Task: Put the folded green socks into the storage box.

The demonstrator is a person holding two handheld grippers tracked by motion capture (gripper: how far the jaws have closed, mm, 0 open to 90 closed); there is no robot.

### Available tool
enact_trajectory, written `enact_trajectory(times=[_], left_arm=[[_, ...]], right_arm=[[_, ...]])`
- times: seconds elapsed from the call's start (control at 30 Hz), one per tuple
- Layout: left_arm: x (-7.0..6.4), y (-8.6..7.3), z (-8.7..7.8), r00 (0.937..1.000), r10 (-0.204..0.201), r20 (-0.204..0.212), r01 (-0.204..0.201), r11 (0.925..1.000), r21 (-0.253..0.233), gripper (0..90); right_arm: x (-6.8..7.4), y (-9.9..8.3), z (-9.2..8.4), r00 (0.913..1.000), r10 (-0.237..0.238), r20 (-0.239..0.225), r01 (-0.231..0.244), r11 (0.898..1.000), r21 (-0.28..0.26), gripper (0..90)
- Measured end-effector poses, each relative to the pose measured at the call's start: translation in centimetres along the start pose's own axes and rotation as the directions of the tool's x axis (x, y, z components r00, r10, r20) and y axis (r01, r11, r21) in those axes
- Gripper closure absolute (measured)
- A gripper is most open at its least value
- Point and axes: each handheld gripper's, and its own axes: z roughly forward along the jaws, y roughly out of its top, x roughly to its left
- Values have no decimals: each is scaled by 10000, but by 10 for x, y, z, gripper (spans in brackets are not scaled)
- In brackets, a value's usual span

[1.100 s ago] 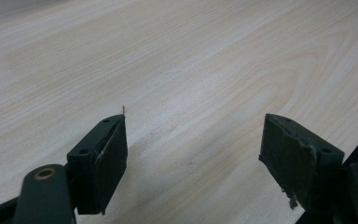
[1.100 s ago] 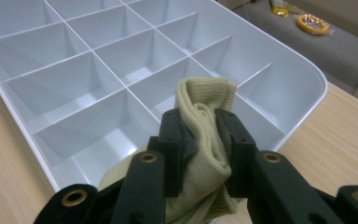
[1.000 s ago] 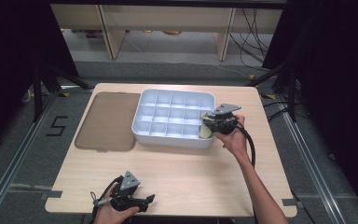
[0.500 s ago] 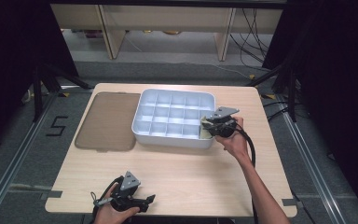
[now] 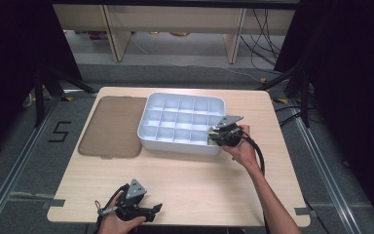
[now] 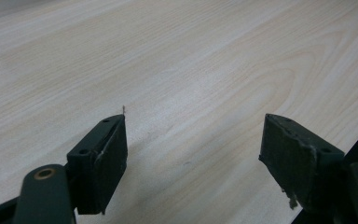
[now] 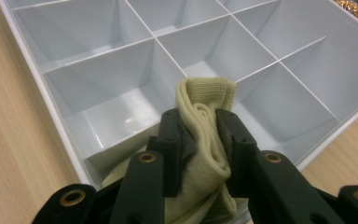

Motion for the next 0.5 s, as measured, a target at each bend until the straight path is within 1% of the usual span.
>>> enact_trajectory(times=[0.07,0.1,0.13,0.17,0.2,0.23,0.27,0.3,0.33,0.37,0.4,0.43,0.47,0.5], left_arm=[[0,0,0,10000,25,14,-25,10000,29,226],[0,0,0,10000,47,2,-47,10000,62,226],[0,0,0,10000,50,-4,-50,10000,80,226],[0,0,0,10000,50,-4,-50,10000,80,226],[0,0,0,10000,38,89,-39,10000,68,225],[1,0,-1,9999,118,85,-119,9998,128,225],[2,0,-2,9995,309,107,-312,9990,313,226],[2,0,-2,9995,309,107,-312,9990,313,226],[2,0,-1,9998,157,105,-159,9997,199,226],[2,0,-2,9997,199,137,-202,9995,227,226],[1,0,-2,9998,178,116,-180,9997,189,226],[2,0,-1,9997,198,140,-201,9996,201,226],[2,0,-1,9997,196,136,-199,9996,212,226],[2,0,-1,9998,196,83,-197,9996,211,226]], right_arm=[[1,0,1,10000,28,1,-28,10000,4,723],[0,-1,1,9999,-63,86,63,10000,-34,722],[0,-1,1,9999,124,18,-124,9999,93,714],[0,-1,1,9999,124,18,-124,9999,93,714],[1,-1,3,9997,231,-1,-231,9997,68,694],[1,-1,3,9997,231,-1,-231,9997,68,694],[1,-1,2,9986,518,-76,-517,9986,96,654],[0,0,-1,9981,601,-130,-600,9982,79,640],[0,0,-1,9981,601,-130,-600,9982,79,640],[-1,2,-4,9975,686,-195,-691,9972,-292,633],[-1,2,-4,9975,686,-195,-691,9972,-292,633],[-2,4,-9,9966,761,-314,-769,9967,-253,632],[-3,6,-12,9965,715,-436,-737,9960,-511,644],[-3,8,-16,9951,874,-458,-906,9932,-731,679]])
